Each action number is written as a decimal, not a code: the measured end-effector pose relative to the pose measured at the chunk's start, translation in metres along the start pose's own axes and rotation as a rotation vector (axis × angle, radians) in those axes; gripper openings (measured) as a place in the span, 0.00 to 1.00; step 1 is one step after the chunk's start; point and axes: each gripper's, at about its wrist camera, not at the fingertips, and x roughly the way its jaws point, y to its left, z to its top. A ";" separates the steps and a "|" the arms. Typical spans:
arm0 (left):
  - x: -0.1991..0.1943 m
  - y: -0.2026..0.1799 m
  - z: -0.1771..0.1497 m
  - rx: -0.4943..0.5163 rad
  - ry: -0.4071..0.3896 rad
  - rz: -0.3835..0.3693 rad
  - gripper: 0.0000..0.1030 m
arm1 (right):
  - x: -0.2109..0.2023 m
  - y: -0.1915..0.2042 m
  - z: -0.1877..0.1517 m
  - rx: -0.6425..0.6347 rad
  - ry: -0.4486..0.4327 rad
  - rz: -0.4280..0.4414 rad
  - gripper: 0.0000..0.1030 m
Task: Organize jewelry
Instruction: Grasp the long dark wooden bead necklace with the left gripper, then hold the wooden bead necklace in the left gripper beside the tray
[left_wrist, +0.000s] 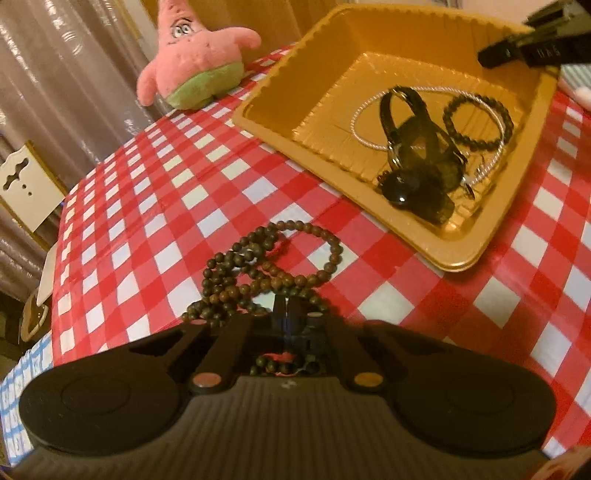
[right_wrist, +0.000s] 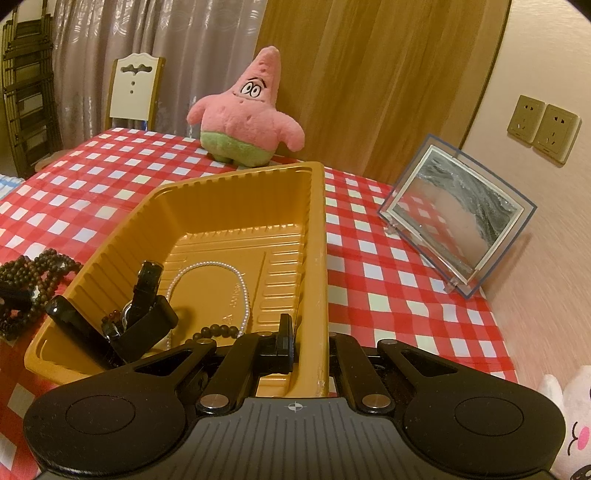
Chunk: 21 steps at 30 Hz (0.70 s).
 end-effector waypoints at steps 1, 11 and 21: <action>-0.001 0.001 0.000 -0.004 0.000 0.001 0.00 | 0.000 0.000 0.000 0.001 0.000 0.000 0.03; -0.004 0.009 -0.001 -0.056 0.001 -0.007 0.01 | 0.000 0.002 -0.001 -0.001 -0.001 0.002 0.03; 0.009 0.006 0.003 -0.049 0.016 -0.028 0.06 | -0.001 0.003 -0.002 -0.003 -0.002 0.003 0.03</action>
